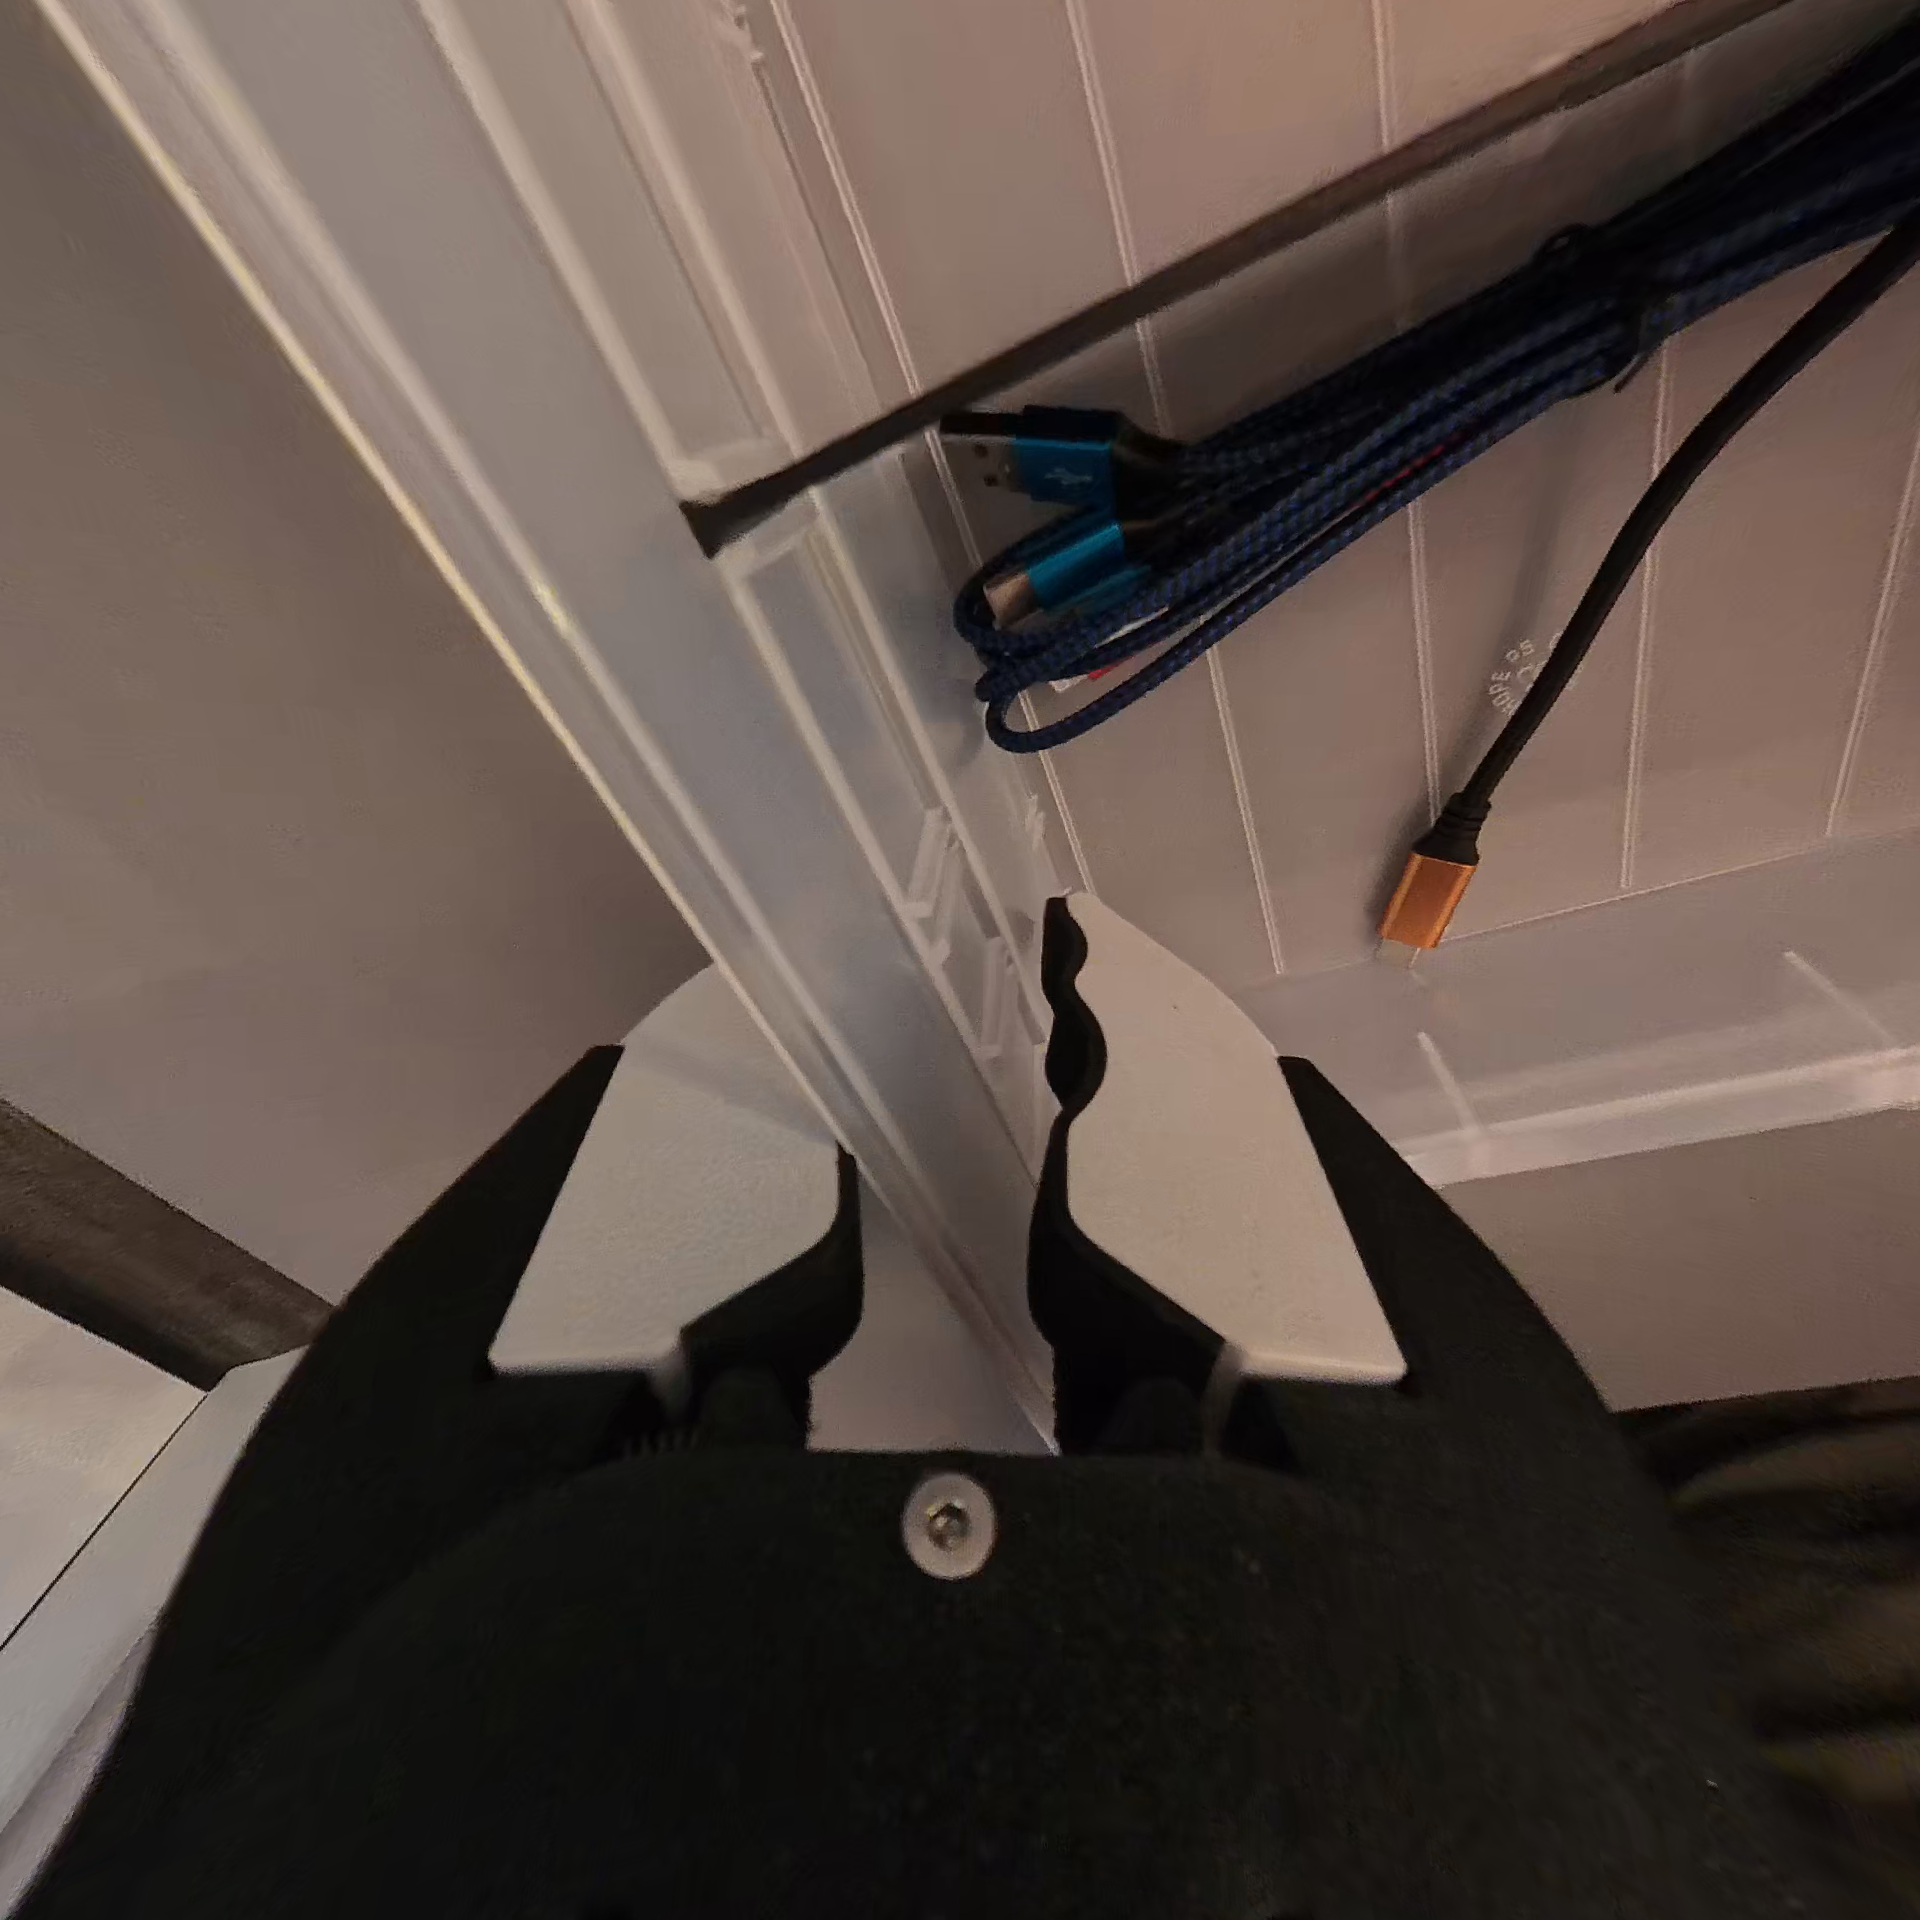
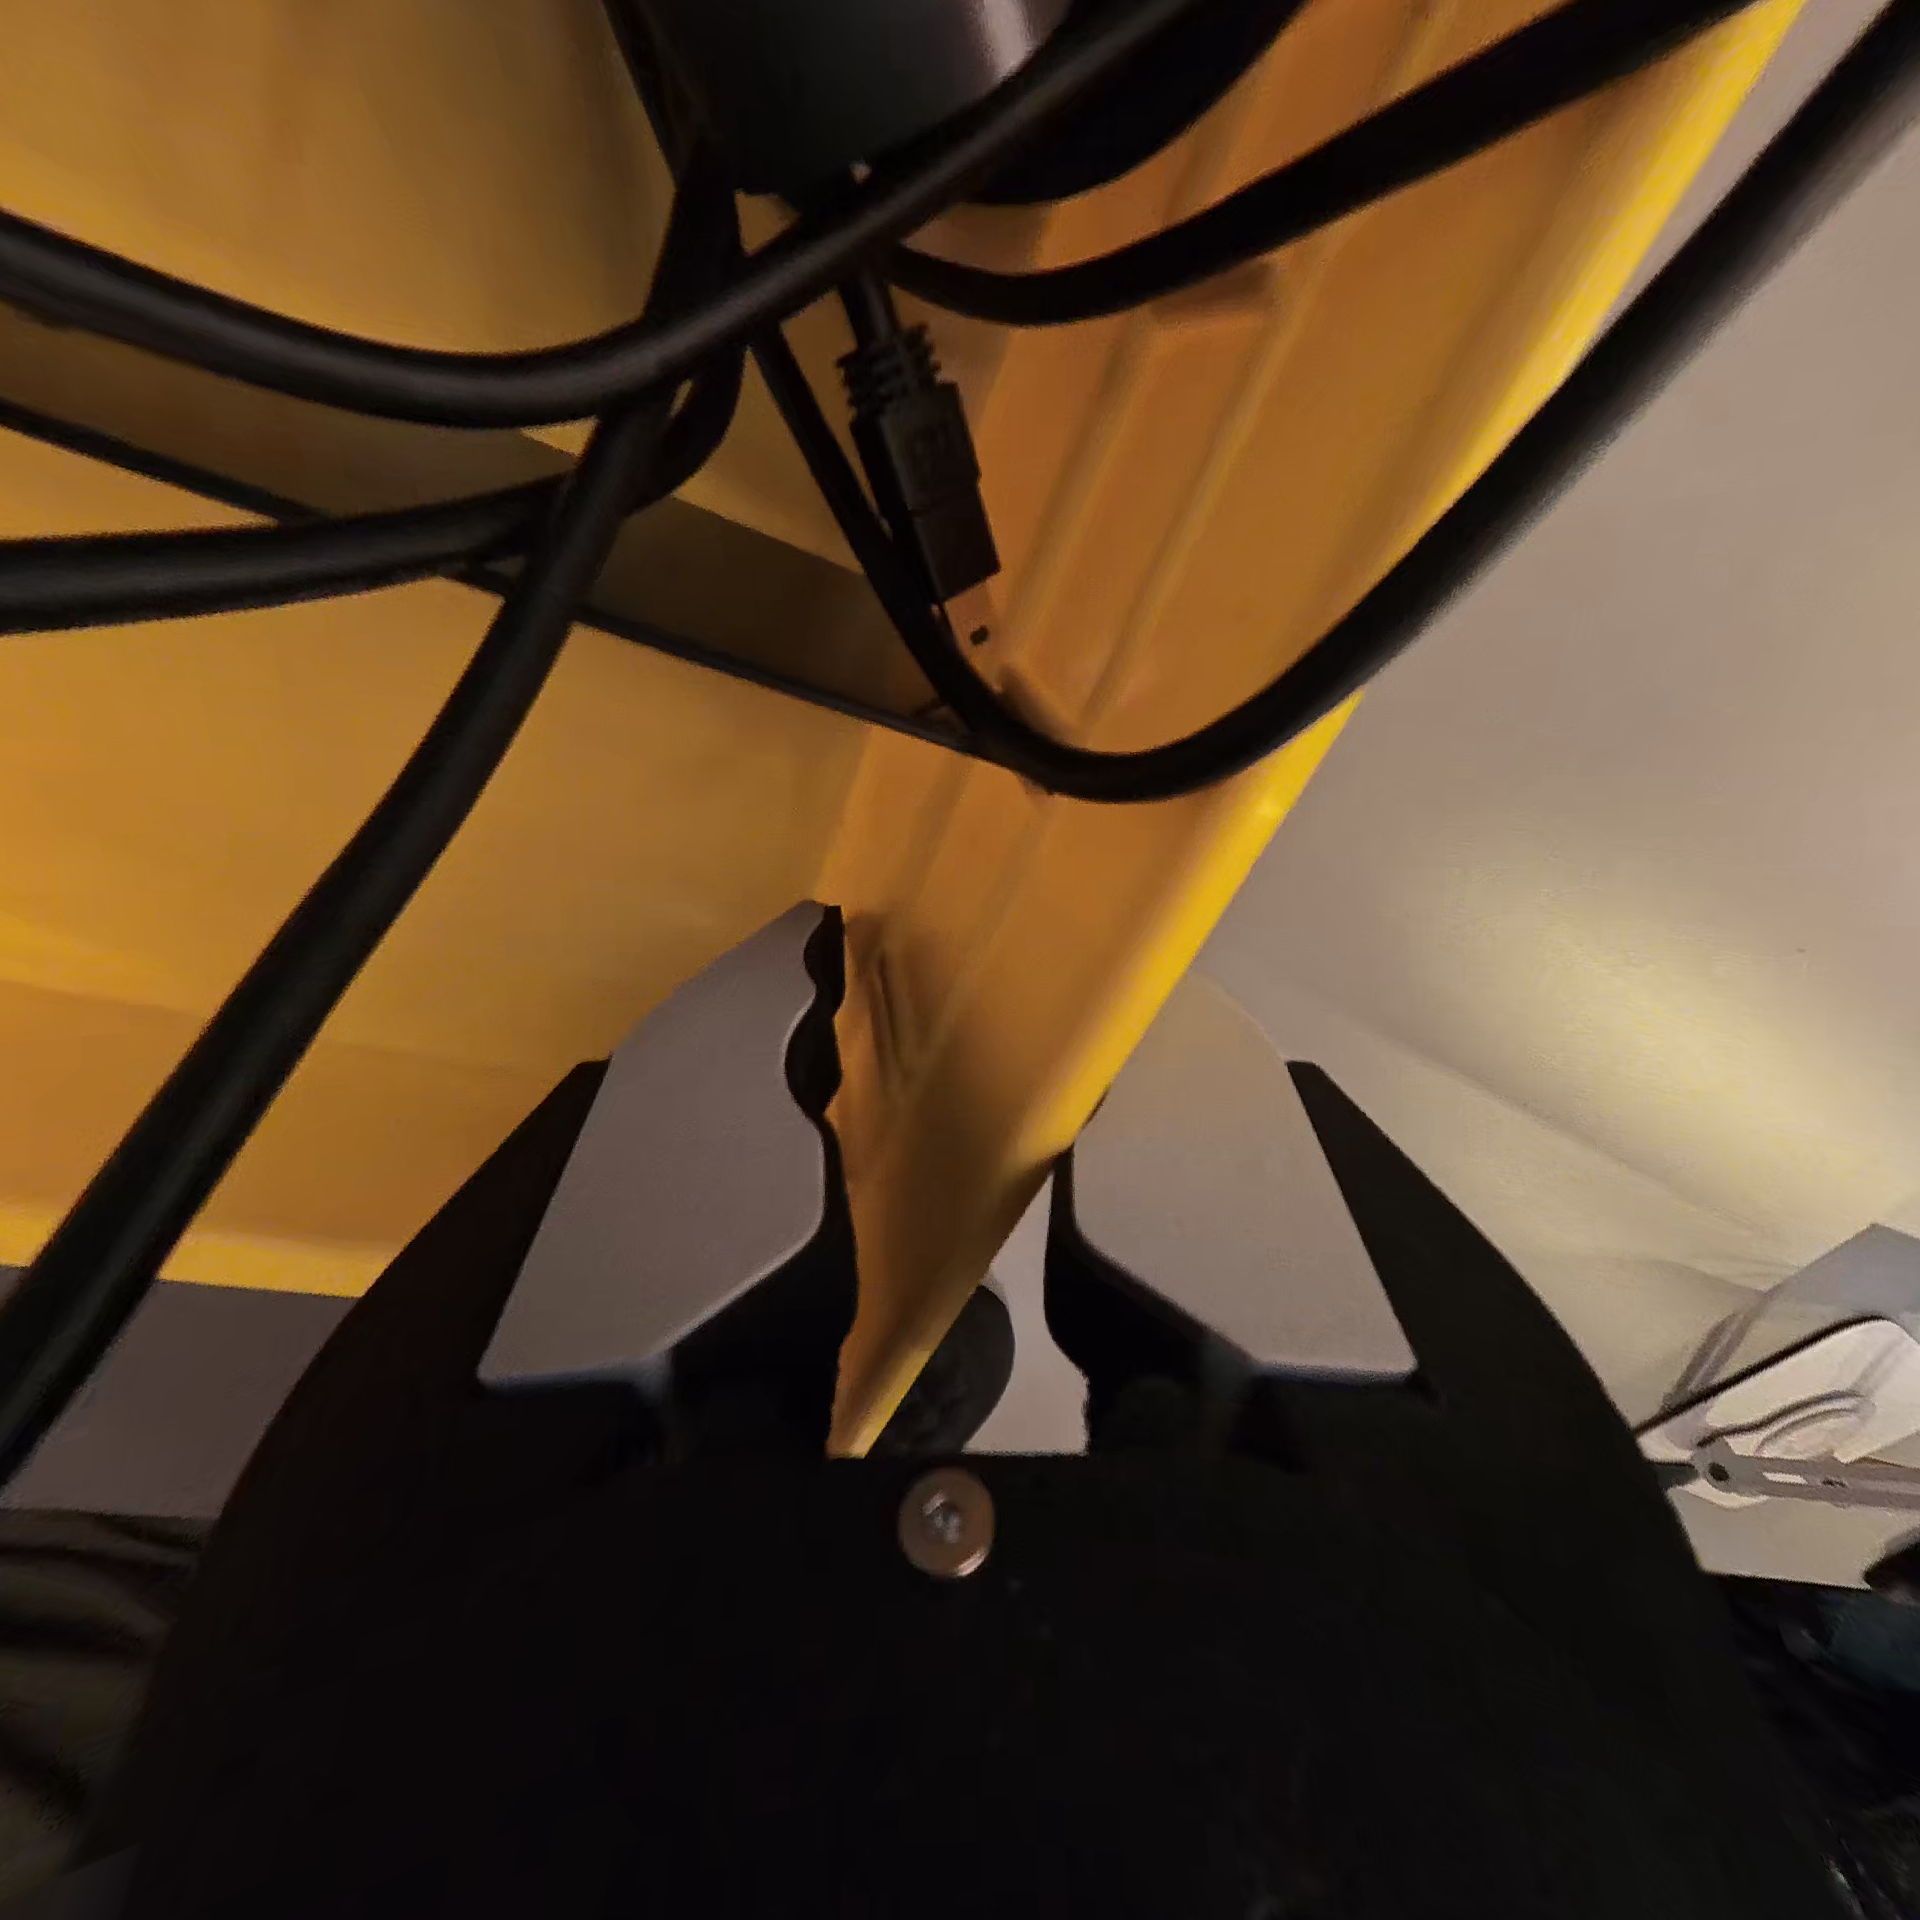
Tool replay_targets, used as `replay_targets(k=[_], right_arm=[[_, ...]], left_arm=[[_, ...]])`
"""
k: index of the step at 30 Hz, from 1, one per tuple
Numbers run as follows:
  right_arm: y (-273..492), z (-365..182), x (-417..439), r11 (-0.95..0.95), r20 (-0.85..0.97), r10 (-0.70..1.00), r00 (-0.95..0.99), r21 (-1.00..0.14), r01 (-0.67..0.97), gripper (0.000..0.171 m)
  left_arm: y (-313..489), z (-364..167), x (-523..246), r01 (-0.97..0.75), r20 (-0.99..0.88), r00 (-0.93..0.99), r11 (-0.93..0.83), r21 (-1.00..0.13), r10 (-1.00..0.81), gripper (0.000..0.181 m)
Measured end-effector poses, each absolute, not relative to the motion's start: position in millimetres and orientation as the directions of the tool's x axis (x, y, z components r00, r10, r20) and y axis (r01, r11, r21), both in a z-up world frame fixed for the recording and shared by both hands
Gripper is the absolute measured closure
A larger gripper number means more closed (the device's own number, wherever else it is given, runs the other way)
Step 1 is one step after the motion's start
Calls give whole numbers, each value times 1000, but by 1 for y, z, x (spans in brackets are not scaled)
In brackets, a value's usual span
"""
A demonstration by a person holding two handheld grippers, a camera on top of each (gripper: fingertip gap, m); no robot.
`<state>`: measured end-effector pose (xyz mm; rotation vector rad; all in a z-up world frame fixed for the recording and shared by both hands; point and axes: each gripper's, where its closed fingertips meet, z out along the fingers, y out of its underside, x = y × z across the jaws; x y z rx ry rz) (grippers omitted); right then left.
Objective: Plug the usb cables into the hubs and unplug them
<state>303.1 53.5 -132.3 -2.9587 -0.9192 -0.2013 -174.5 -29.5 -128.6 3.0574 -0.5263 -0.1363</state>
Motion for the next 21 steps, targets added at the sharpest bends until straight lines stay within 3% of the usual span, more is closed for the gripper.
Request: replay_targets(k=[6,10,16,21], right_arm=[[50,-132,295,-817,94,573,814,-7,576,130],[55,-122,297,-833,52,548,835,-54,551,130],[50,-54,305,-807,93,512,854,-287,515,130],[22,19,191,-492,-13,748,664,-681,542,135]], left_arm=[[-41,-127,-165,-325,0,945,-942,80,-326,151],[-41,-118,-163,-345,19,939,-938,36,-345,151],[-36,-75,-175,-340,-67,940,-929,-146,-333,144],[-39,-45,-183,-342,-132,939,-903,-261,-317,147]])
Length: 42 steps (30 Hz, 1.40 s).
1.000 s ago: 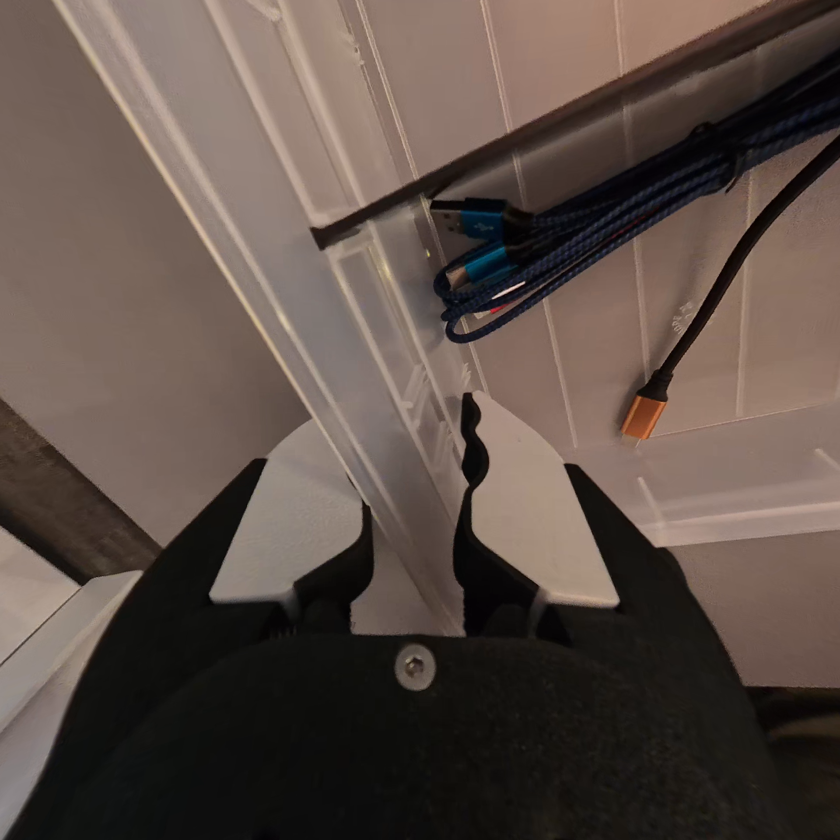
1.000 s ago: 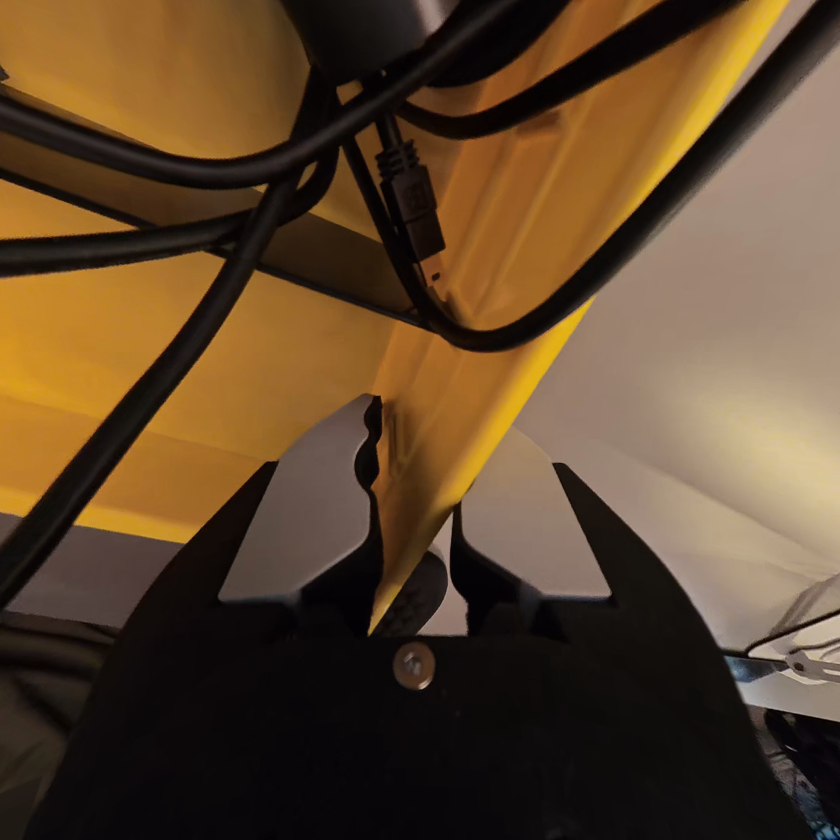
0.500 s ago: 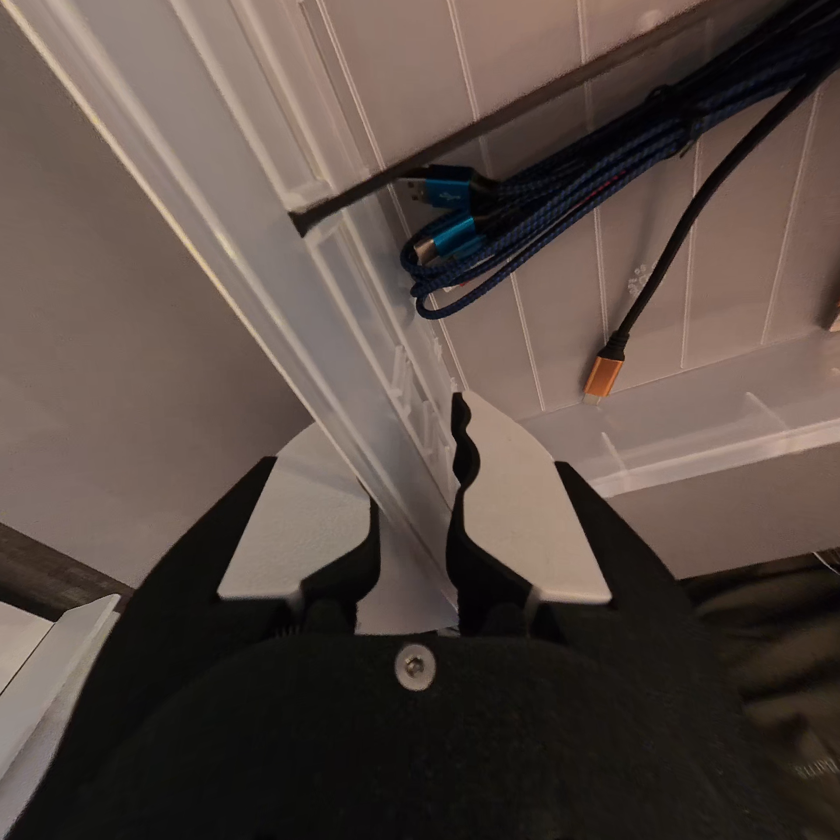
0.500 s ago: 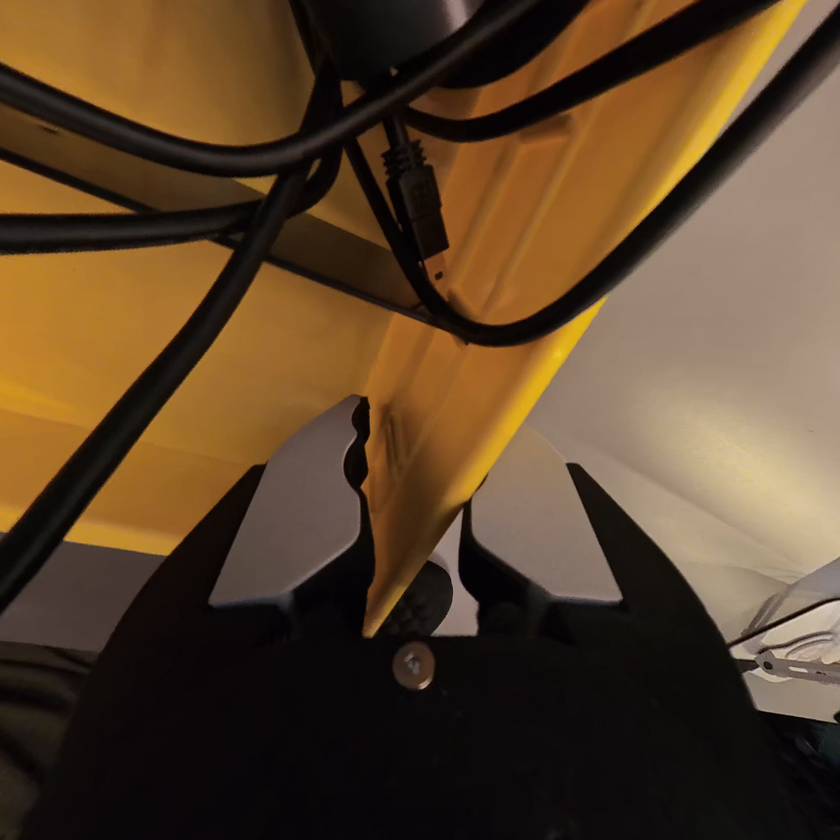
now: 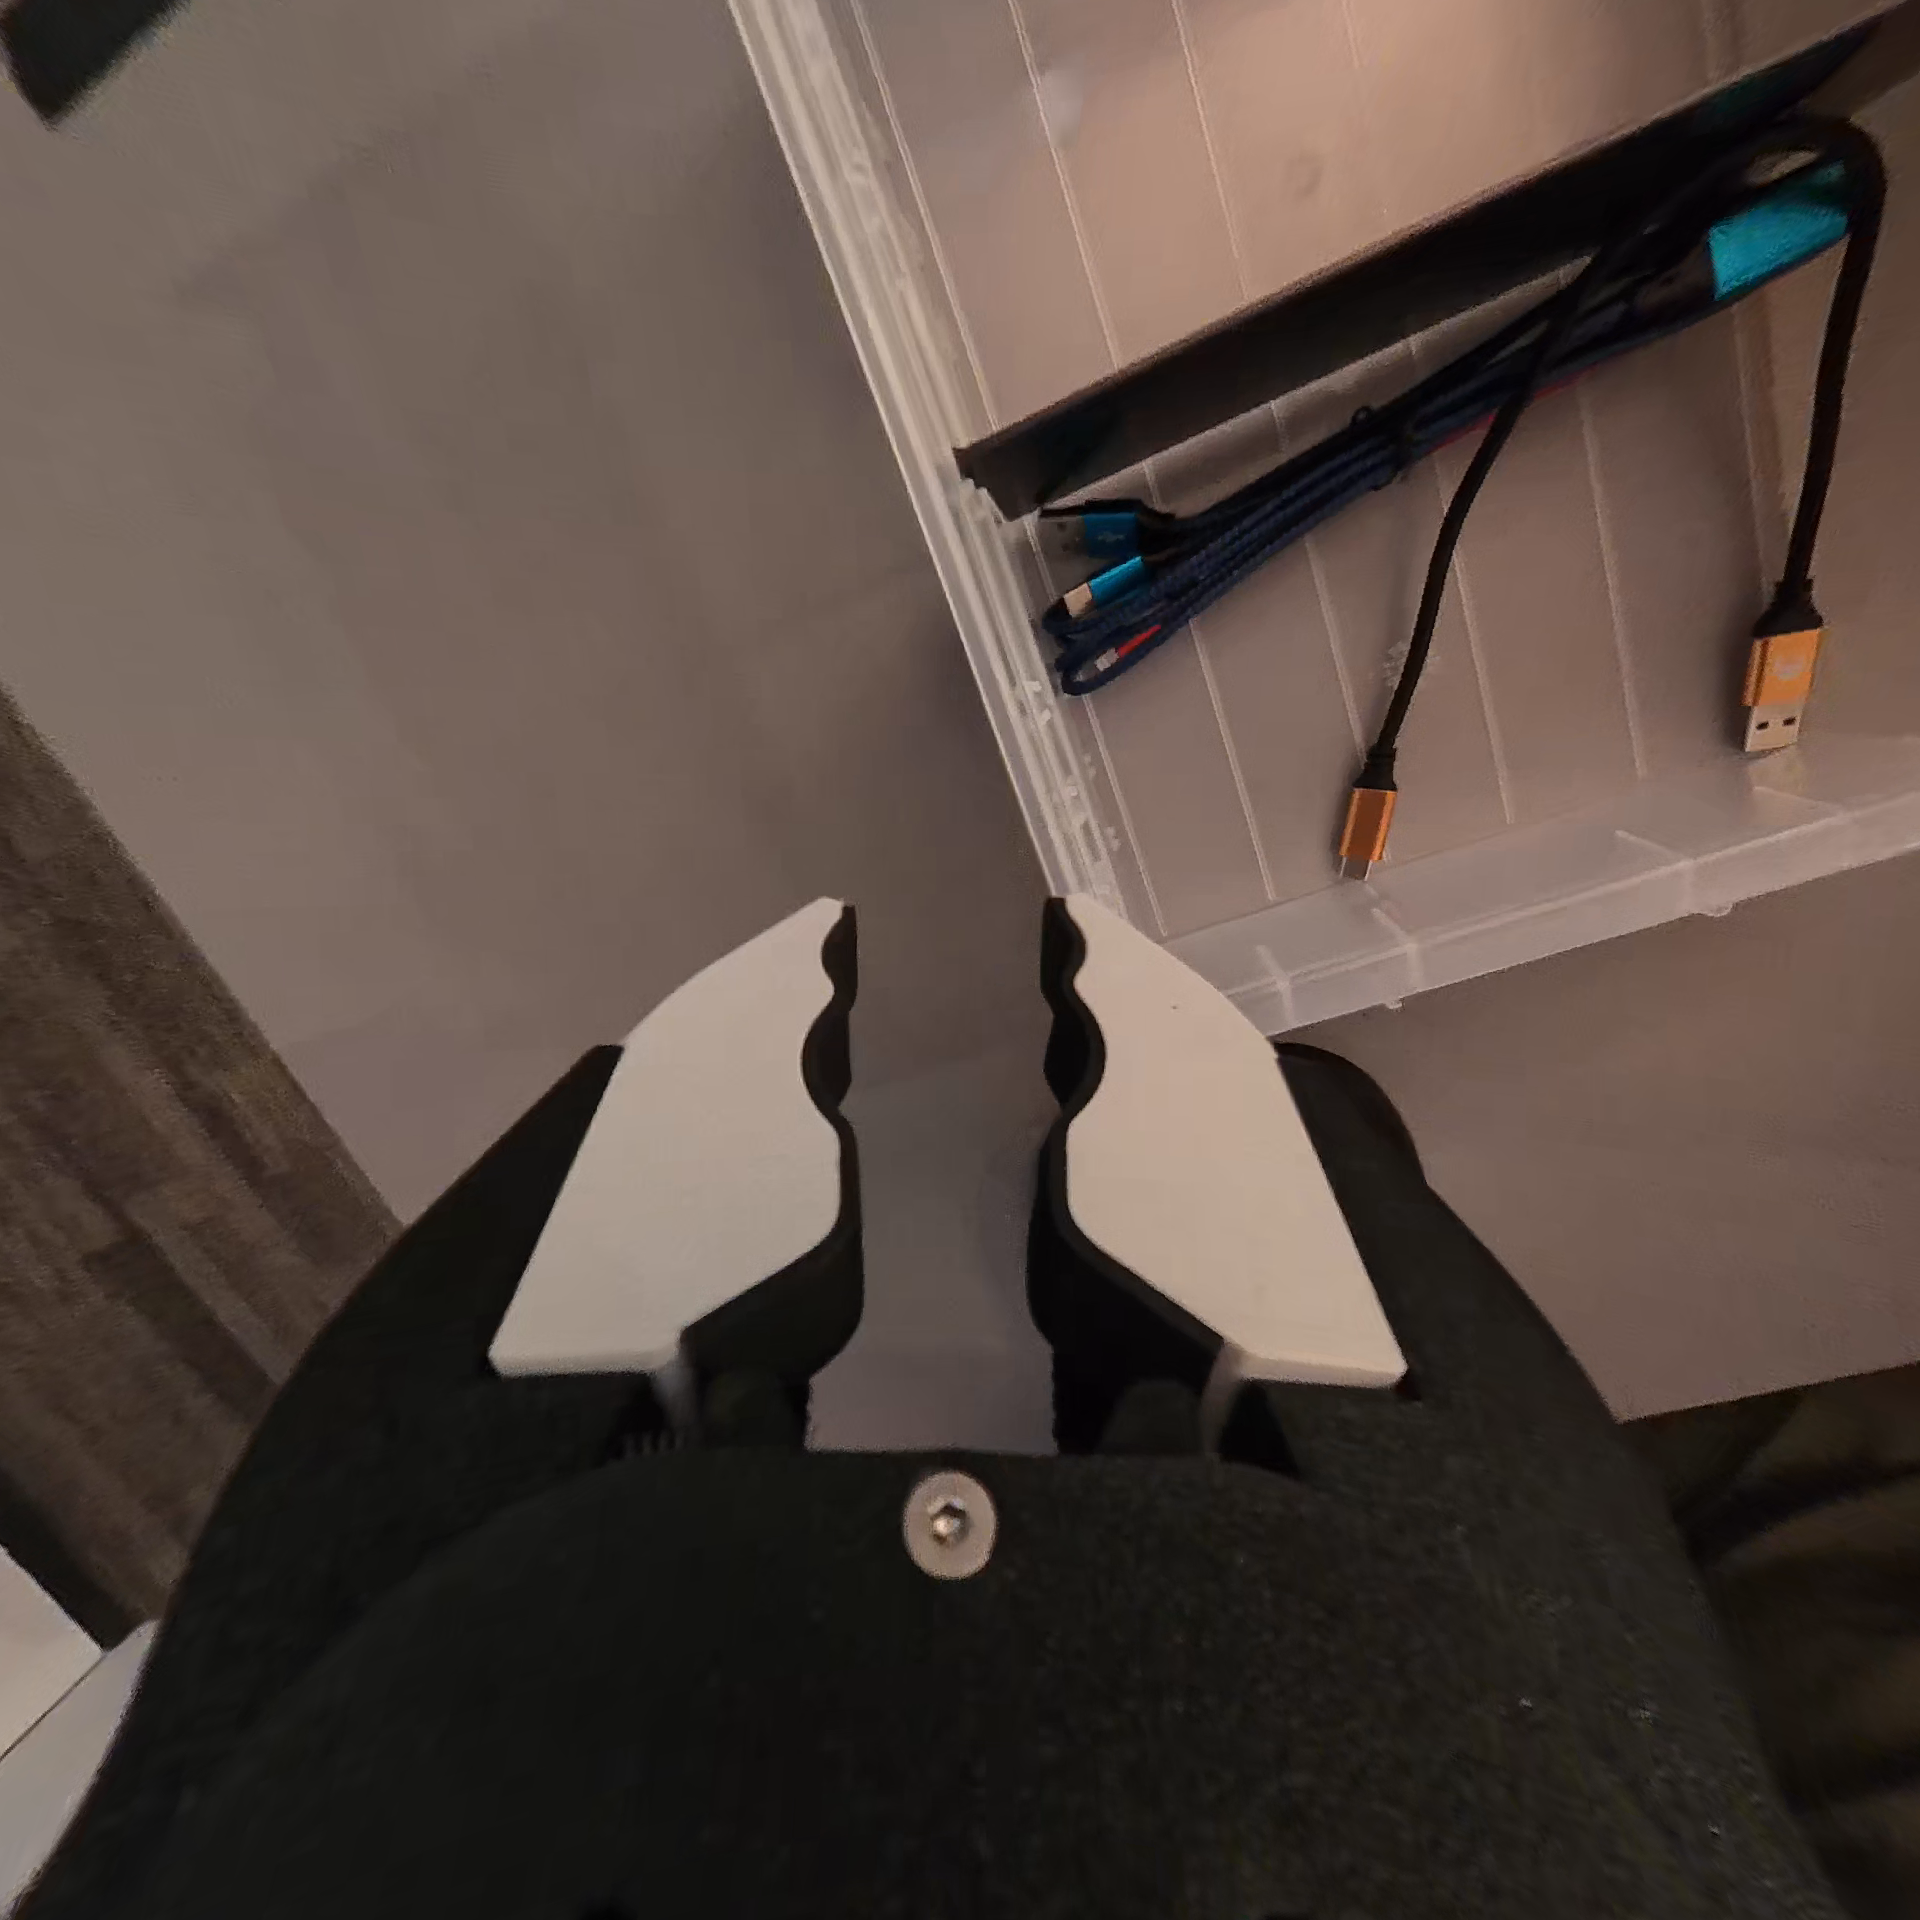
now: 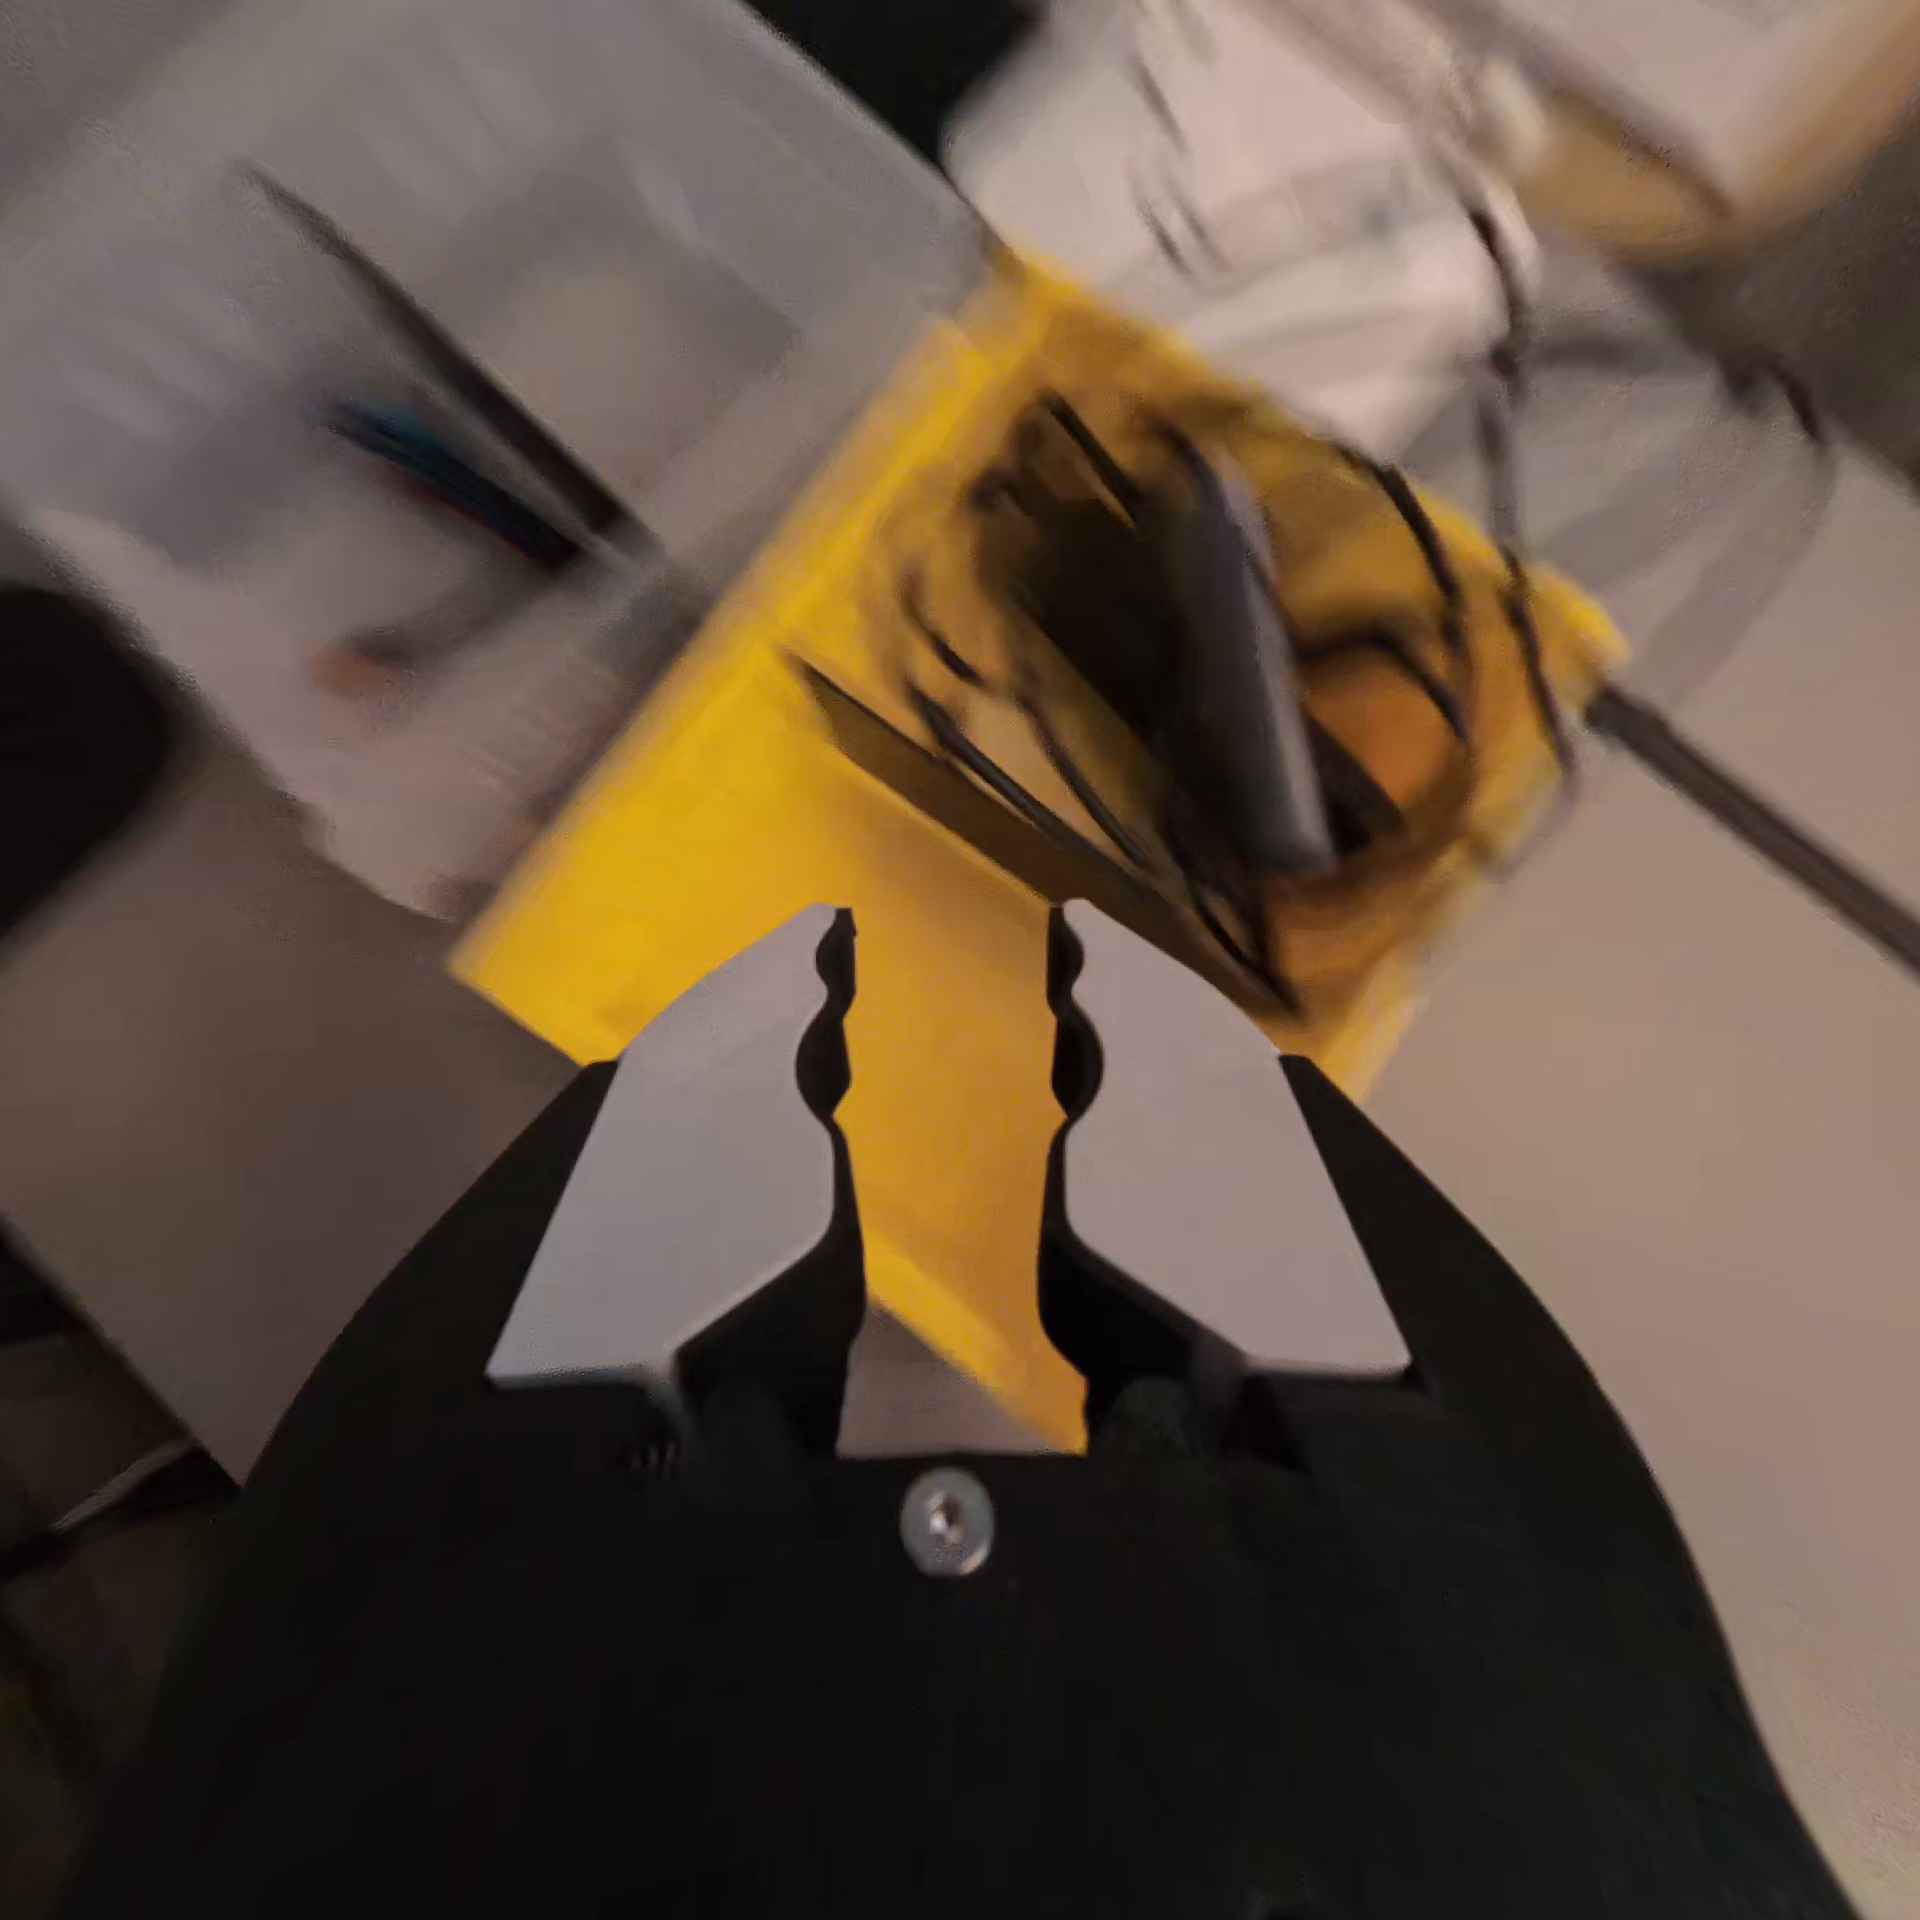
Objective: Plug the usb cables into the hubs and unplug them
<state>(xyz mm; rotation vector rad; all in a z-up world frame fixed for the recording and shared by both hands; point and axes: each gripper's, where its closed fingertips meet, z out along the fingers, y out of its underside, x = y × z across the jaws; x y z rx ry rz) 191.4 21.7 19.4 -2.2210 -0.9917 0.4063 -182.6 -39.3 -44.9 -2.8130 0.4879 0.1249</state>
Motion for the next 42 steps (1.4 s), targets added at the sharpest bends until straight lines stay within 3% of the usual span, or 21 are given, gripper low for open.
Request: replay_targets(k=[2,3,5,7,11,21,27,31,35,38,42], right_arm=[[-4,49,110,-321,-133,881,454,-873,367,141],[-18,51,79,-315,-204,910,360,-907,281,144],[-21,14,43,-428,-286,881,377,-821,378,141],[-2,-19,30,-449,-197,859,473,-734,510,138],[29,-23,32,-485,-84,802,591,-668,564,144],[21,-47,35,-692,-225,707,671,-419,588,141],[18,-73,37,-772,-203,631,748,-256,582,136],[26,-77,24,-836,-241,537,808,-281,472,137],[31,-91,30,-831,-135,535,834,-264,490,146],[25,-104,23,-848,-155,519,840,-218,484,142],[27,-120,23,-835,-46,535,844,-184,519,142]], left_arm=[[-38,-35,-181,-356,-152,934,-883,-305,-324,148],[-36,-31,-180,-365,-164,930,-870,-331,-328,149],[-29,-21,-179,-379,-193,924,-843,-381,-329,151],[-14,-5,-183,-393,-277,916,-792,-467,-291,151],[-8,17,-176,-362,-237,932,-722,-590,-274,151],[-5,29,-152,-431,-253,900,-646,-630,-355,151],[-10,37,-129,-477,-258,870,-590,-651,-419,151],[-13,40,-129,-476,-254,870,-584,-657,-424,151],[-14,41,-131,-467,-242,873,-581,-667,-424,151],[-16,44,-131,-466,-236,871,-573,-674,-431,151],[-17,49,-130,-458,-224,870,-549,-700,-440,152]])
